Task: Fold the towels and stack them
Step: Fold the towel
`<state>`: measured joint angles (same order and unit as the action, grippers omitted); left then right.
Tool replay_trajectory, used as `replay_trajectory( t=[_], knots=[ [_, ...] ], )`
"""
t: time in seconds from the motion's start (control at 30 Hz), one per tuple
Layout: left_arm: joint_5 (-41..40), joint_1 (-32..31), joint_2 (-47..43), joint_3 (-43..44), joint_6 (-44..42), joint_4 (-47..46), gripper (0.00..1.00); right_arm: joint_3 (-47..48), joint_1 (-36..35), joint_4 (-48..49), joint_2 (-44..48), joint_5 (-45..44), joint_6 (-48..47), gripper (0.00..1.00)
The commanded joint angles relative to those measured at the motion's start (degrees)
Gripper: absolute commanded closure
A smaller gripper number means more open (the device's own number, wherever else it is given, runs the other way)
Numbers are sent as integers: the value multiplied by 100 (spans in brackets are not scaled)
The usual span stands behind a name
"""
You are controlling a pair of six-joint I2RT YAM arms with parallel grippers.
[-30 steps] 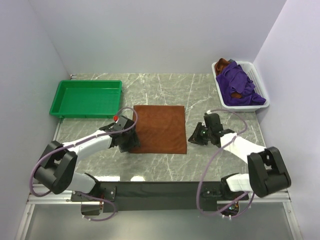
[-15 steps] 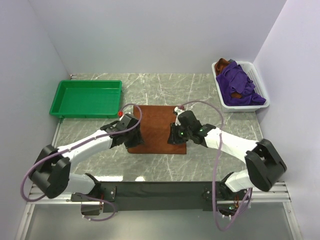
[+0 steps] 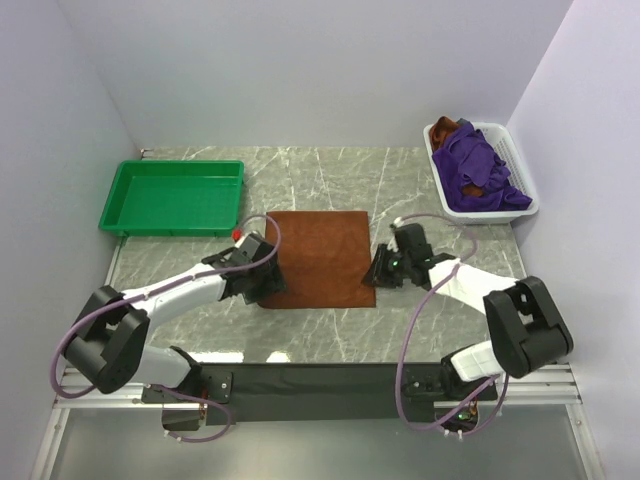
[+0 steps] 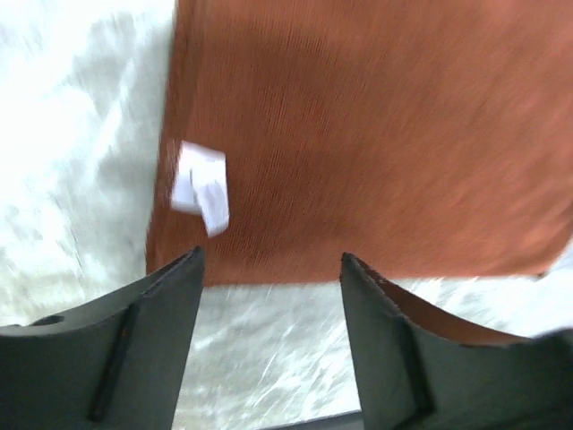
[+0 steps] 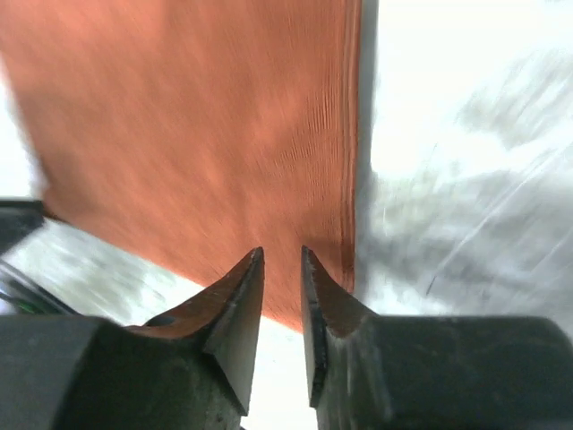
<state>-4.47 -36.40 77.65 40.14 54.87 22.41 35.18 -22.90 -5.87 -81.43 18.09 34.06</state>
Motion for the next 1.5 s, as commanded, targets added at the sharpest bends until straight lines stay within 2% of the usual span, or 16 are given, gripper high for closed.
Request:
replay_trajectory(
  t=[0.0,0.07,0.13,0.27,0.4,0.5,0.77,1.07,1.23,1.3,1.47],
  knots=[
    [50,405,-145,468,-275,-412,31,199,303,1015,303,397,205,67],
    [174,774,82,800,-459,-834,24,383,443,1648,93,511,407,61],
    [402,1081,337,1030,-582,-1394,22,796,444,2174,-372,582,504,55],
    [930,1276,1530,1976,-741,-2107,28,1701,444,2853,-1514,696,916,54],
    [1238,1337,2578,2892,-952,-2443,31,2701,435,3495,-2822,986,1374,53],
    [1361,1495,3281,3420,-970,-2592,33,3099,461,3882,-3465,1004,1682,52],
    [1484,1926,4258,3519,-811,-3164,40,3233,891,4347,-4329,662,2498,52],
    [1581,2085,4312,3026,-662,-3472,39,2547,1349,4770,-4268,152,3071,52],
    [1686,2067,3987,3148,-732,-3341,34,2845,1340,4052,-3812,327,2370,52],
    [1660,2050,3741,3254,-776,-3131,27,2959,1323,3726,-3418,275,1930,52],
    [1196,1909,2882,3334,-908,-2708,17,3573,1147,1636,-2678,46,596,53]
  ],
)
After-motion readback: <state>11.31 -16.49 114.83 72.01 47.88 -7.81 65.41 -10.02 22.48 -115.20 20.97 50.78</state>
